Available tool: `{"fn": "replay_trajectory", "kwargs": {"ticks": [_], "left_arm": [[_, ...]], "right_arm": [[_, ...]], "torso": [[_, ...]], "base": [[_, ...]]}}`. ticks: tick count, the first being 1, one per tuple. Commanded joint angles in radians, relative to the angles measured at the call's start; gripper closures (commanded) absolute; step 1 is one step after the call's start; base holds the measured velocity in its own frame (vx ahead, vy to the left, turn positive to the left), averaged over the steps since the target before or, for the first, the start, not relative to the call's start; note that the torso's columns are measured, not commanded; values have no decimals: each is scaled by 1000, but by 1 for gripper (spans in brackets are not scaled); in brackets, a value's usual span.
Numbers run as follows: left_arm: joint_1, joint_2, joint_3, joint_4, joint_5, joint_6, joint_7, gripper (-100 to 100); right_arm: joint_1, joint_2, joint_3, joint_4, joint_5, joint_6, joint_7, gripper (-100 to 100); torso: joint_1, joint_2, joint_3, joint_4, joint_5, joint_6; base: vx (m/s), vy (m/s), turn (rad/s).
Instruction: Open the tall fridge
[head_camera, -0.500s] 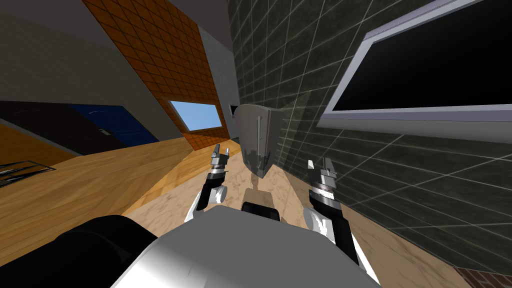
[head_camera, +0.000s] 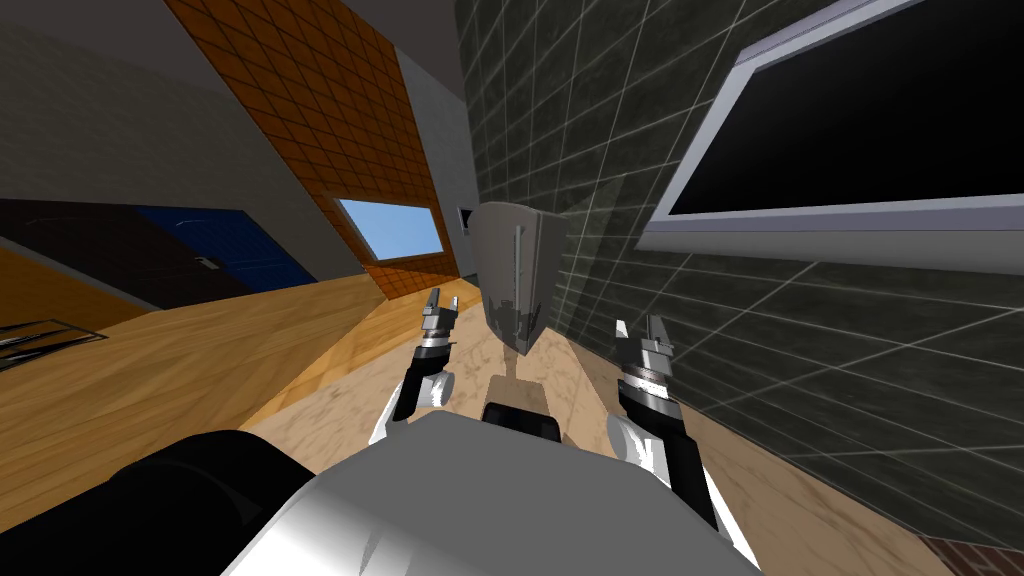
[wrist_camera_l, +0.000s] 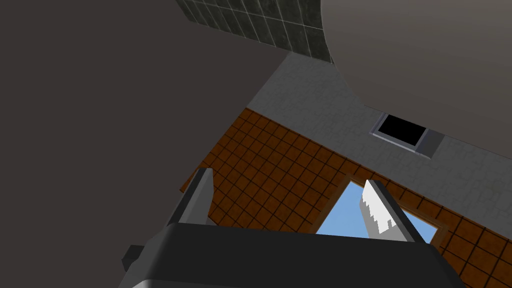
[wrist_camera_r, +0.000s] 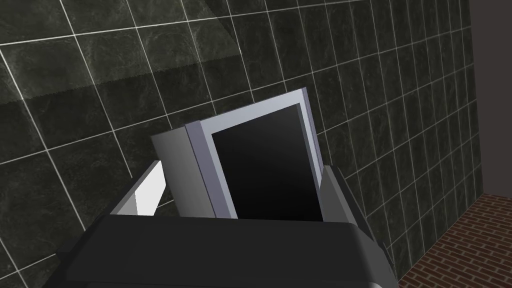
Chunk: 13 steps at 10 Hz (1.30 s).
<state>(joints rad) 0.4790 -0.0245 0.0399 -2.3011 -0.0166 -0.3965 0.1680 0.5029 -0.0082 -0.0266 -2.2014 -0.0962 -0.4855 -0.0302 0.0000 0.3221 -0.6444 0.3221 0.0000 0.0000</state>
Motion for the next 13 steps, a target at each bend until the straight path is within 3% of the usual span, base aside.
{"fn": "replay_trajectory", "kwargs": {"ticks": [1,4,5,6,9,13], "left_arm": [[0,0,0,0,0,0,0,0],[0,0,0,0,0,0,0,0],[3,42,12,8,11,6,9,-100],[7,72,24,16,23,13,18,-100],[26,168,84,52,80,44,64,-100],[68,301,209,119,199,107,159,-100]], "right_arm": [[0,0,0,0,0,0,0,0],[0,0,0,0,0,0,0,0],[0,0,0,0,0,0,0,0],[0,0,0,0,0,0,0,0],[0,0,0,0,0,0,0,0],[0,0,0,0,0,0,0,0]], "torso": [[0,74,-147,74,0,0],[0,296,-590,295,0,0],[0,369,-738,369,0,0],[0,403,-807,402,0,0],[-2,414,-832,415,0,0],[-1,415,-832,416,0,0]], "base": [[0,0,0],[0,0,0],[14,-15,-7],[22,-28,-8],[40,-62,-15],[74,-89,-23]]}}
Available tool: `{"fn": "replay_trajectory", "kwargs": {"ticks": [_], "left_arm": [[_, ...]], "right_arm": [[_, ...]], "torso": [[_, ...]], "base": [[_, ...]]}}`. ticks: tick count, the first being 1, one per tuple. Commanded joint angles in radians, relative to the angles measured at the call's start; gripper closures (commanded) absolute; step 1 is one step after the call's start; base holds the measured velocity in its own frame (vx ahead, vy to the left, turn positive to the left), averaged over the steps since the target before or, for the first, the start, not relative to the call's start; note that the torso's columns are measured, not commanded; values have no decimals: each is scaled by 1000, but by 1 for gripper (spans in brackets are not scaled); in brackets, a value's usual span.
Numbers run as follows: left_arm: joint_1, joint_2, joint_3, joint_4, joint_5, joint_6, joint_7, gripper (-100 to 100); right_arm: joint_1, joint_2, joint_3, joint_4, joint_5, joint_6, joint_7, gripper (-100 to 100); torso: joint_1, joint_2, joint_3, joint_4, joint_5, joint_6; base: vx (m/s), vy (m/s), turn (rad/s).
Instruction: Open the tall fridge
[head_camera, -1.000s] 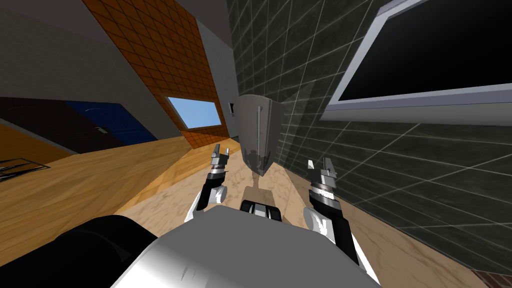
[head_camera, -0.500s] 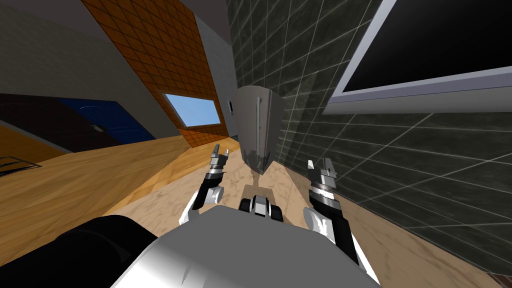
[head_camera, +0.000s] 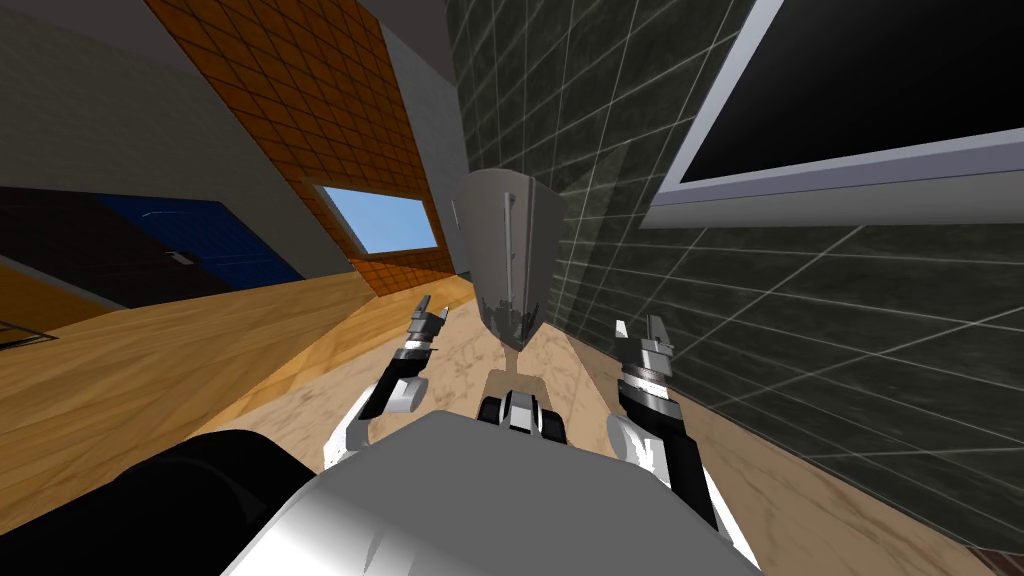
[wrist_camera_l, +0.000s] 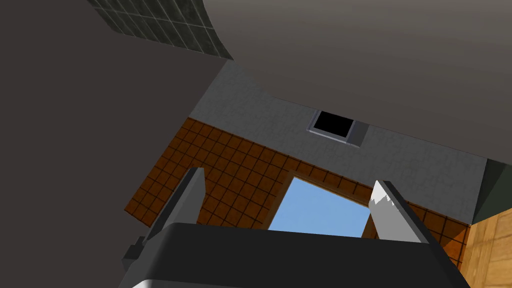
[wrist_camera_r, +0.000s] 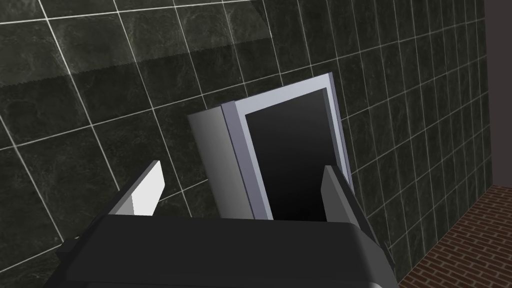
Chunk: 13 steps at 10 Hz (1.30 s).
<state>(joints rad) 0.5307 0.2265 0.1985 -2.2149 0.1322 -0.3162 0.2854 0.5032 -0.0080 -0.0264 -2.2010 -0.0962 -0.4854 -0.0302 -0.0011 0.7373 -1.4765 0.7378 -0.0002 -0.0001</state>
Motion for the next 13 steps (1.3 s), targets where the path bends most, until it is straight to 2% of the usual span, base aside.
{"fn": "replay_trajectory", "kwargs": {"ticks": [1,3,4,6,7,8,9,10,11,12,13], "left_arm": [[16,53,53,33,51,27,41,-100],[42,115,116,72,116,65,99,-100],[42,122,130,72,125,65,99,-100],[72,191,199,112,194,106,162,-100],[72,193,213,112,204,106,162,-100],[87,228,246,132,240,129,195,-100],[87,228,256,132,245,129,195,-100],[103,264,294,152,286,152,228,-100],[103,264,300,152,286,152,228,-100],[120,300,340,173,329,176,262,-100],[137,329,368,194,356,202,291,-100]], "right_arm": [[0,0,0,0,0,0,0,0],[0,0,0,0,0,0,0,0],[0,0,0,0,0,0,0,0],[0,0,0,0,0,0,0,0],[0,0,0,0,0,0,0,0],[0,0,0,0,0,0,0,0],[0,0,0,0,0,0,0,0],[0,0,0,0,0,0,0,0],[0,0,0,0,0,0,0,0],[0,0,0,0,0,0,0,0],[0,0,0,0,0,0,0,0]], "torso": [[0,1,1,0,0,0],[2,3,2,1,1,0],[1,1,1,0,0,0],[1,-1,0,0,0,0],[0,-1,-1,0,0,0],[1,0,0,0,0,0],[1,0,0,0,0,0],[2,2,1,1,0,0],[0,2,2,1,0,0],[1,2,1,1,0,0],[2,0,0,0,0,0]], "base": [[43,-75,-3],[43,-79,-27],[58,-73,-7],[74,-84,-30],[69,-82,-4],[82,-84,-28],[60,-69,-11],[47,-90,-20],[39,-74,-10],[58,-67,-26],[110,-129,-42]]}}
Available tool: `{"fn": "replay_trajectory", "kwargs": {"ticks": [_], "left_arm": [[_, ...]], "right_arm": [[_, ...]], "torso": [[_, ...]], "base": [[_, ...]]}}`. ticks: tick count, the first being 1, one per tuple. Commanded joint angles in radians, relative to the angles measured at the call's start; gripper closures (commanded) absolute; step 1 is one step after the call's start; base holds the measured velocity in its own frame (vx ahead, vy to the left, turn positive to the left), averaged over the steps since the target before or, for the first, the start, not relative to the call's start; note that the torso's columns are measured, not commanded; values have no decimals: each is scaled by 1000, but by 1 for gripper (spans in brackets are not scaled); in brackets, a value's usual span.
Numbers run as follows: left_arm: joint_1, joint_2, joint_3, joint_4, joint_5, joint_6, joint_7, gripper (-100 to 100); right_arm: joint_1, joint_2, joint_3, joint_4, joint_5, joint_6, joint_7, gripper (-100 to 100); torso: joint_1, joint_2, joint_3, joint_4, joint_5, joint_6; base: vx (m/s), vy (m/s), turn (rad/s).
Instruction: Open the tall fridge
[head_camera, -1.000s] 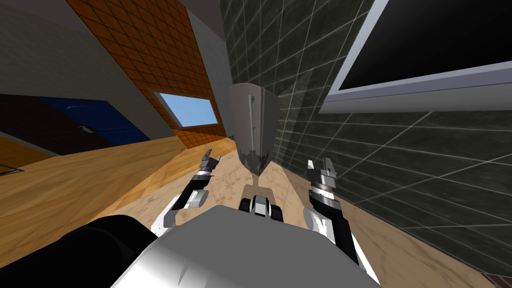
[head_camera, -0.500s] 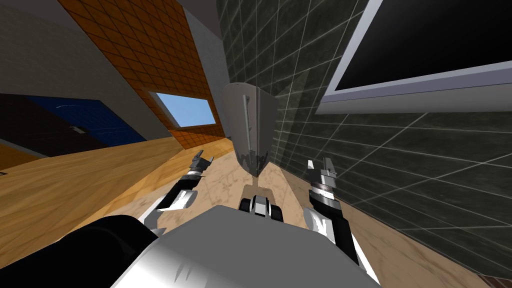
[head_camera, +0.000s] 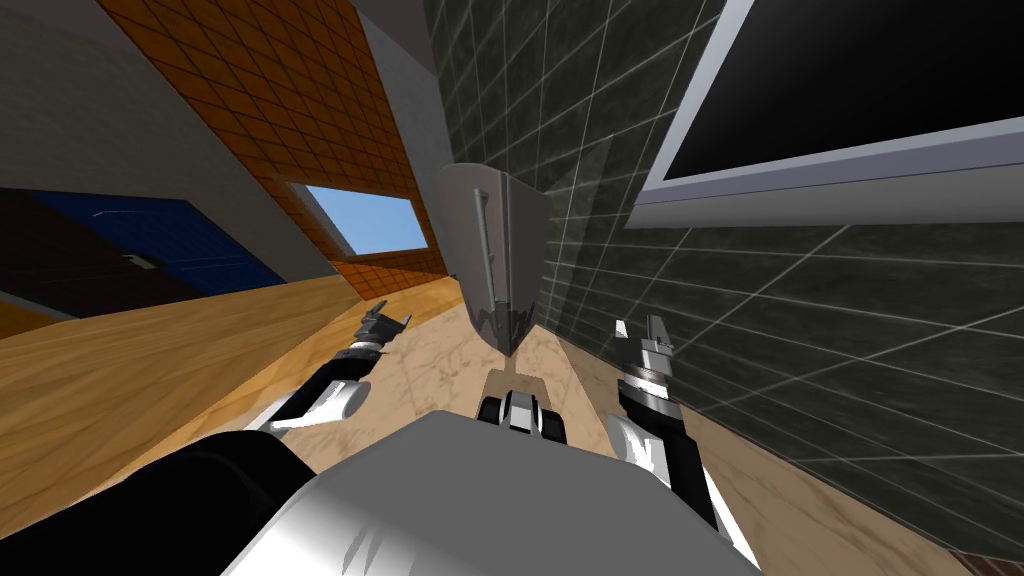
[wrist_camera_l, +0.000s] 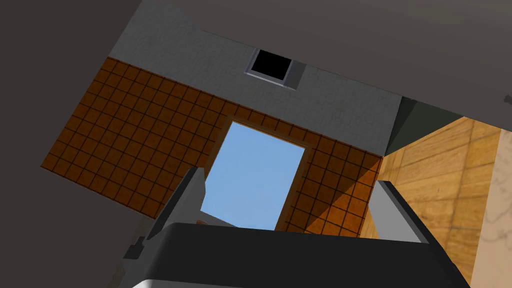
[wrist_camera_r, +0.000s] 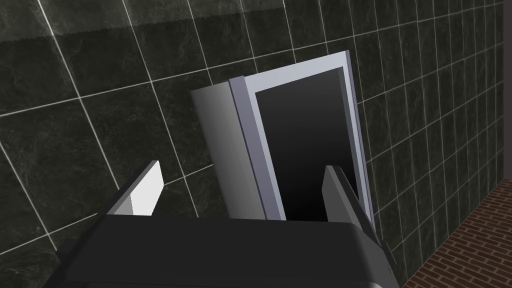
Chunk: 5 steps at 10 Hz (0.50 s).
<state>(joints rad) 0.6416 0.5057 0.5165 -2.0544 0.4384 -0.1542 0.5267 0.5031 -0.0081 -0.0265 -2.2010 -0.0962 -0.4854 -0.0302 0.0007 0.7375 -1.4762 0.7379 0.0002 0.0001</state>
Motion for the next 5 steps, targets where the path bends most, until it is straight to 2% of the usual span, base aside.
{"fn": "replay_trajectory", "kwargs": {"ticks": [1,2,3,5], "left_arm": [[26,56,70,33,65,40,56,-100],[44,92,101,54,100,66,91,-100],[44,92,115,54,107,66,91,-100],[80,164,186,94,179,123,158,-100]], "right_arm": [[0,0,0,0,0,0,0,0],[0,0,0,0,0,0,0,0],[0,0,0,0,0,0,0,0],[0,0,0,0,0,0,0,0]], "torso": [[-3,-3,-2,-1,-1,0],[-2,-1,-1,-1,-1,0],[0,1,0,0,0,0],[0,1,1,0,0,0]], "base": [[90,-118,-7],[74,-103,-29],[59,-69,-12],[108,-122,-38]]}}
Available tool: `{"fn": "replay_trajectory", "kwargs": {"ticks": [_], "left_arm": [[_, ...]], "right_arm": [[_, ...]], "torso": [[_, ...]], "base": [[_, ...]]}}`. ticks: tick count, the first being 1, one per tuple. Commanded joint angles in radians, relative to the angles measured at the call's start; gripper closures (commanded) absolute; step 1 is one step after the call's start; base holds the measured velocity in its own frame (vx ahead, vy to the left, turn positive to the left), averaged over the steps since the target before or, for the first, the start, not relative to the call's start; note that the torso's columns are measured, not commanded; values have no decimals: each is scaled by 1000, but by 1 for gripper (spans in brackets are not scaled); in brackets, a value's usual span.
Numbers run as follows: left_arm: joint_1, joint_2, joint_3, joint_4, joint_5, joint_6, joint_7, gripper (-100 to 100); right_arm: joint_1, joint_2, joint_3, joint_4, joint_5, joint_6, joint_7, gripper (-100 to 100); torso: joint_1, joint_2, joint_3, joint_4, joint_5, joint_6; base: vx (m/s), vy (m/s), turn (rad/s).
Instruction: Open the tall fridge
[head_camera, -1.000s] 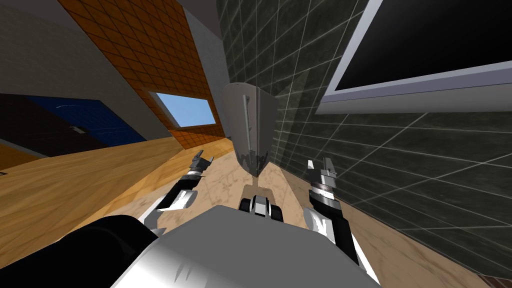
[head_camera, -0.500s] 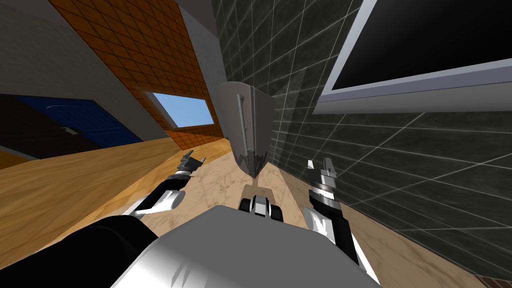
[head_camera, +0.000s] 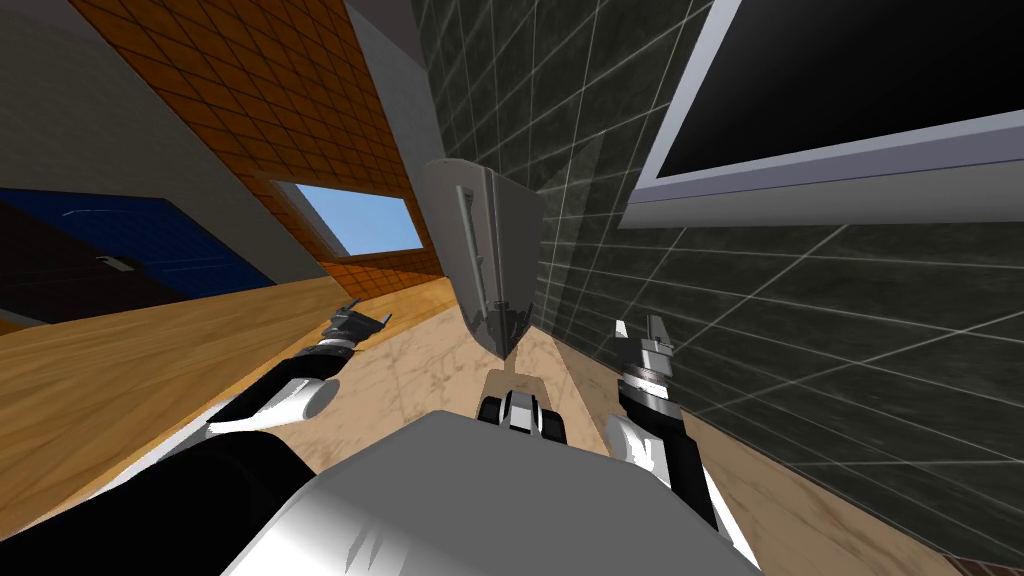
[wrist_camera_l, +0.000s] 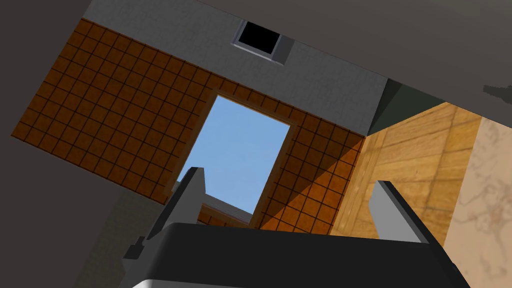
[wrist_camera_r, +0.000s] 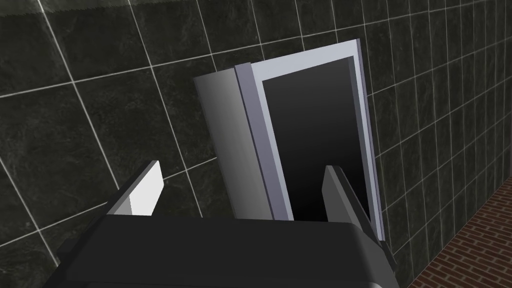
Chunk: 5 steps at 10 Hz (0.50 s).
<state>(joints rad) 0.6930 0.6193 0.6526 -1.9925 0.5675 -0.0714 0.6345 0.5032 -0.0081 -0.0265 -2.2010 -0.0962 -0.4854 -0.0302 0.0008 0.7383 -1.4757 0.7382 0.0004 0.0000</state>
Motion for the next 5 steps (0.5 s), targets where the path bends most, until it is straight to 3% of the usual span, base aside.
{"fn": "replay_trajectory", "kwargs": {"ticks": [1,3,4,5], "left_arm": [[29,50,66,32,62,40,55,-100],[65,120,142,72,135,100,124,-100],[65,120,150,72,143,100,126,-100],[84,153,187,91,182,131,161,-100]], "right_arm": [[0,0,0,0,0,0,0,0],[0,0,0,0,0,0,0,0],[0,0,0,0,0,0,0,0],[0,0,0,0,0,0,0,0]], "torso": [[-5,-3,-2,-1,-1,0],[-1,1,1,0,0,0],[-3,-2,-1,-1,-1,0],[0,-1,-1,0,0,0]], "base": [[85,-130,-9],[96,-152,-37],[106,-137,-11],[89,-136,-23]]}}
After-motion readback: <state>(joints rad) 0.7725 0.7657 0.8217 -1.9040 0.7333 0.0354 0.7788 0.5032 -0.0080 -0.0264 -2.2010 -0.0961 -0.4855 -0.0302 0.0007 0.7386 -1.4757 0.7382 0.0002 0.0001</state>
